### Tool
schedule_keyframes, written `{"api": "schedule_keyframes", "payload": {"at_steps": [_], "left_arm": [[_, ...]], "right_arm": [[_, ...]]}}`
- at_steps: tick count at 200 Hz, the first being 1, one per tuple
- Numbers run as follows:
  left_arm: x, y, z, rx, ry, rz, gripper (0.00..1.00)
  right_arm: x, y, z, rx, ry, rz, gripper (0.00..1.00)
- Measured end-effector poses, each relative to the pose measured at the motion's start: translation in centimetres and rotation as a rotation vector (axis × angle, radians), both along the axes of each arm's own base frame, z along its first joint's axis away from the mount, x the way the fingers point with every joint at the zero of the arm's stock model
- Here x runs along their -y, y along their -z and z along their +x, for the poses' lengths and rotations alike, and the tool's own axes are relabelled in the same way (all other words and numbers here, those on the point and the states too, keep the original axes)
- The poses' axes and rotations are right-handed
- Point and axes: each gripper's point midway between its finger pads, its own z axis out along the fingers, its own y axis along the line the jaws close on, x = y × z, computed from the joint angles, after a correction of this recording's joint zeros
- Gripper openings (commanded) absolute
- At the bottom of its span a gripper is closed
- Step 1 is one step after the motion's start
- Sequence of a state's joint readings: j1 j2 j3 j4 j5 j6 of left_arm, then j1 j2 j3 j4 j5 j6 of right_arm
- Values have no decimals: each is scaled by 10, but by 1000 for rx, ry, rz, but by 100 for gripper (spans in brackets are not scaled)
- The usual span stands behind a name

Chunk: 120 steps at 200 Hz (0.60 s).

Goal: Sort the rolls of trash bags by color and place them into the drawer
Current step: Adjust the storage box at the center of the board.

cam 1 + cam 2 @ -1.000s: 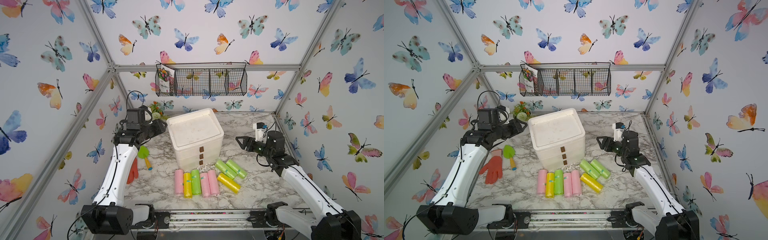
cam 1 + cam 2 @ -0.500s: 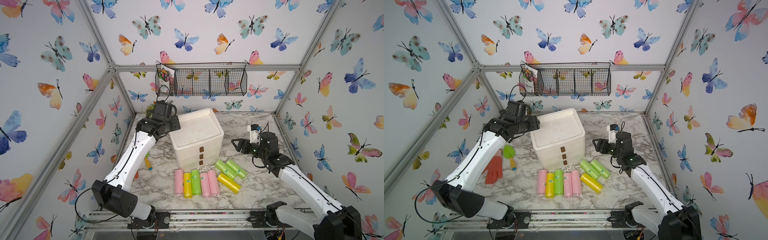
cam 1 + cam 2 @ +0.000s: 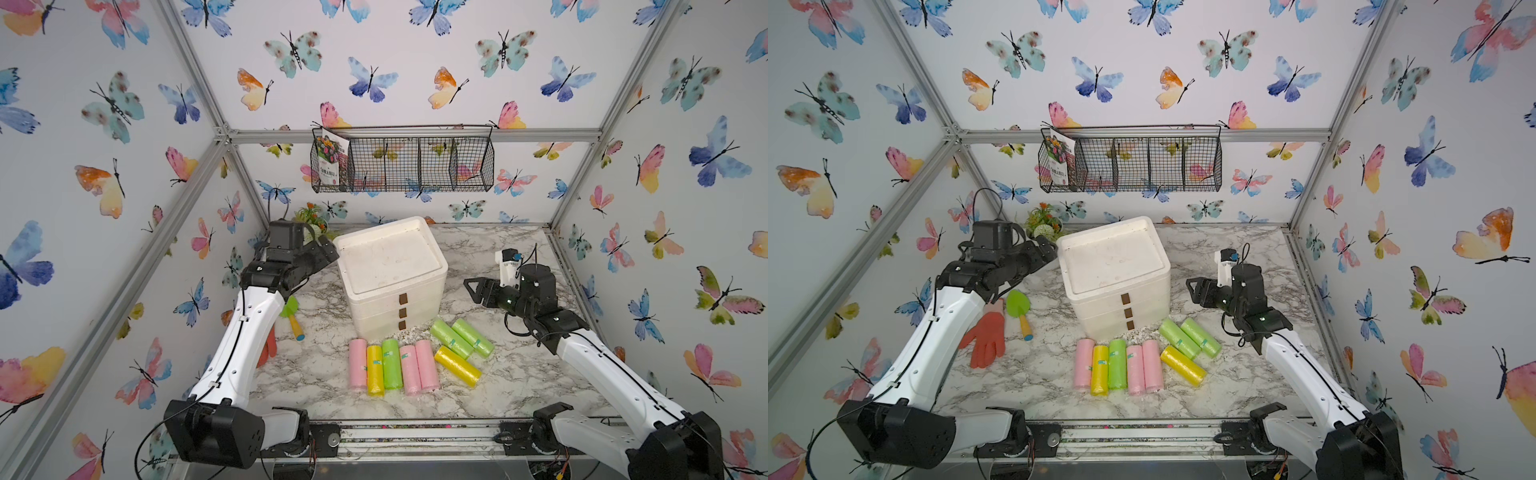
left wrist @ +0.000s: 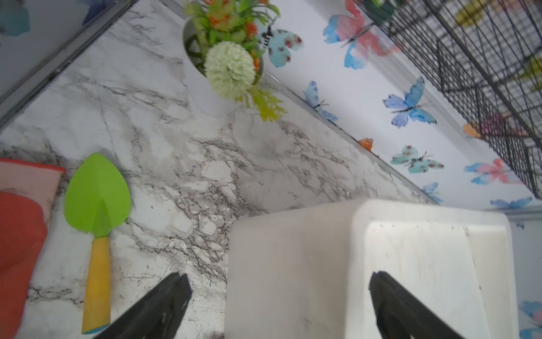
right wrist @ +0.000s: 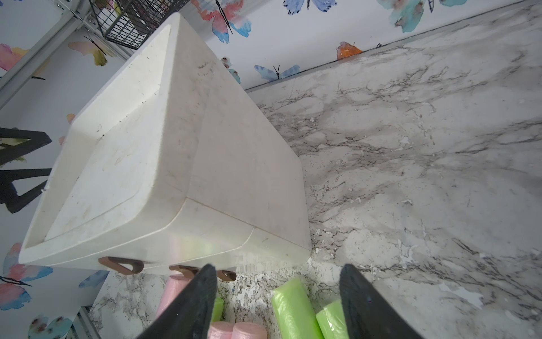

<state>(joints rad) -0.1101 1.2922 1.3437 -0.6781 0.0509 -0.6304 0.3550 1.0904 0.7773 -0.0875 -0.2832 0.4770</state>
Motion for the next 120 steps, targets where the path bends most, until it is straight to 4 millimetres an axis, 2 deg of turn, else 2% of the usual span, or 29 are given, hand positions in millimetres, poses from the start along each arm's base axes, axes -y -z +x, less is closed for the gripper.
{"api": "schedule_keyframes", "payload": {"at_steps": [12, 37, 52, 61, 83, 120], "left_arm": [[-1, -3, 1, -8, 8, -11, 99], [14, -30, 4, 38, 77, -30, 99], [20, -38, 3, 48, 109, -47, 99], [24, -38, 2, 40, 126, -61, 100], [28, -28, -1, -6, 142, -78, 88], [36, -23, -7, -34, 160, -32, 88]], "right_arm": [[0, 0, 0, 0, 1, -4, 70], [1, 1, 1, 3, 4, -9, 70], [1, 2, 1, 0, 4, -10, 70], [0, 3, 1, -2, 2, -12, 70], [-2, 4, 0, -4, -4, -14, 70], [-4, 0, 1, 5, -3, -16, 70]]}}
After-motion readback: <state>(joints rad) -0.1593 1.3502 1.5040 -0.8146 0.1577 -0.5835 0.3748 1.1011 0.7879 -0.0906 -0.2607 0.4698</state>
